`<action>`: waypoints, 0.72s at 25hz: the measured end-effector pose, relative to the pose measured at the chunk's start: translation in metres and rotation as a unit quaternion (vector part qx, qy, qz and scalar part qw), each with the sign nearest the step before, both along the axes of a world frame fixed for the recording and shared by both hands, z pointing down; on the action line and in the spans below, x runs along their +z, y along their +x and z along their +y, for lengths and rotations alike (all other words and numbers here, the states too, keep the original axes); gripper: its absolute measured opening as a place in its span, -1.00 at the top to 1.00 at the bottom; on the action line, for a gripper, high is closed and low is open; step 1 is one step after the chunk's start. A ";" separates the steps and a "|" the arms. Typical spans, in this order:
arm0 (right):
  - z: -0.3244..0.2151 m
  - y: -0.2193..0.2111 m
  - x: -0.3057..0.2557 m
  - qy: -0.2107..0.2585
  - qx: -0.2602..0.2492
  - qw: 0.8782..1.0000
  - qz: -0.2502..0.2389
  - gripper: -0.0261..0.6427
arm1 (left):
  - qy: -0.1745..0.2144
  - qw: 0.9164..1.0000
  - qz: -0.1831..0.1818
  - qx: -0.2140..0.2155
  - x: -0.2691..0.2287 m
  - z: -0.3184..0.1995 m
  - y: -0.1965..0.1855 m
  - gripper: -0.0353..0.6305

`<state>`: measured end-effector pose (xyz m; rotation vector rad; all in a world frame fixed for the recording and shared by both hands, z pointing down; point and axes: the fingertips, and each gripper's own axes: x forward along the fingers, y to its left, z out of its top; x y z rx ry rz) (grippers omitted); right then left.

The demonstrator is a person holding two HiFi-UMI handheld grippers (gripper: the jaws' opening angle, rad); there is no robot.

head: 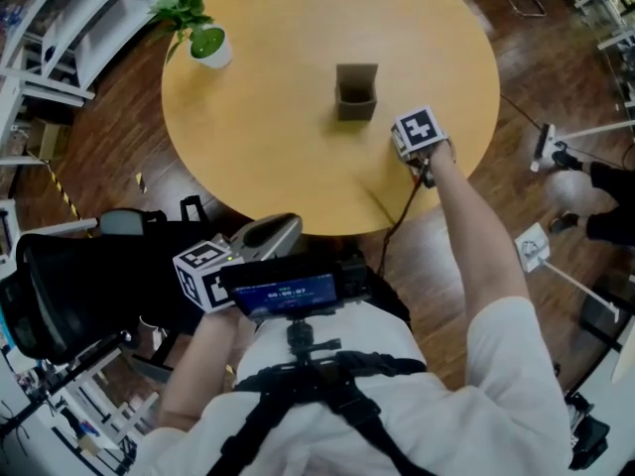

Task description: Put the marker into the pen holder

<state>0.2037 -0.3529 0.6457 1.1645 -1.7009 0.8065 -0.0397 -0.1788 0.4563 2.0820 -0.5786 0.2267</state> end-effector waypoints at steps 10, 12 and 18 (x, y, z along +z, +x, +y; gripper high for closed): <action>0.027 0.031 -0.084 0.094 0.055 0.994 -0.033 0.72 | 0.010 1.000 0.012 0.026 -0.007 -0.006 0.027 0.78; 0.028 0.029 -0.101 0.121 0.054 0.990 -0.040 0.72 | 0.010 0.999 0.014 0.032 -0.006 -0.006 0.031 0.78; 0.025 0.022 -0.141 0.188 0.050 0.979 -0.053 0.72 | 0.009 0.999 0.014 0.041 -0.009 -0.001 0.039 0.78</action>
